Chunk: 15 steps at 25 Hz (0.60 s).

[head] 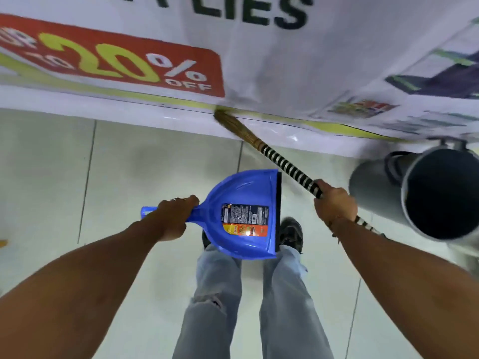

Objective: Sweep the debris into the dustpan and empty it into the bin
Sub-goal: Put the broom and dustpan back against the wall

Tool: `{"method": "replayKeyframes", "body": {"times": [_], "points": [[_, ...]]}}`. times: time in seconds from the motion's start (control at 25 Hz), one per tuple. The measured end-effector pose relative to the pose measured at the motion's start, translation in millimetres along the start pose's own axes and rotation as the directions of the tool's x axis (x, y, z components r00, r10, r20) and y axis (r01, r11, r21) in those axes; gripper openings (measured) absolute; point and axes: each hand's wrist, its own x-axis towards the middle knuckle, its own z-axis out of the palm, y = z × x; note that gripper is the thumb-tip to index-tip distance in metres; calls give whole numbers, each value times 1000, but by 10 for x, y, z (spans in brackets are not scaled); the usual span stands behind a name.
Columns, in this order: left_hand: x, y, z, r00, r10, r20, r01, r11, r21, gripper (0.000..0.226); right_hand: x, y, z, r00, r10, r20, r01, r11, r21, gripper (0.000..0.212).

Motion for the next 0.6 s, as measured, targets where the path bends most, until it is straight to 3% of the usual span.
{"method": "replayKeyframes", "body": {"times": [0.12,0.28,0.44,0.6], "points": [[223,-246,195,998,-53,-24,52,998,-18,52,426,-608,182,987,-161,-26,159,986,-50,51],[625,-438,647,980,-195,-48,190,977,-94,55,1032,-1200,561,943,-319,-96,322,947,18,50],[1247,-602,1184,951,-305,-39,285,922,-261,53,2058,-1380,999,946,-261,-192,258,965,-40,38],[1703,-629,1587,925,-379,-26,340,857,-388,51,2844,-1427,1230,941,-242,-238,236,970,-53,46]]}}
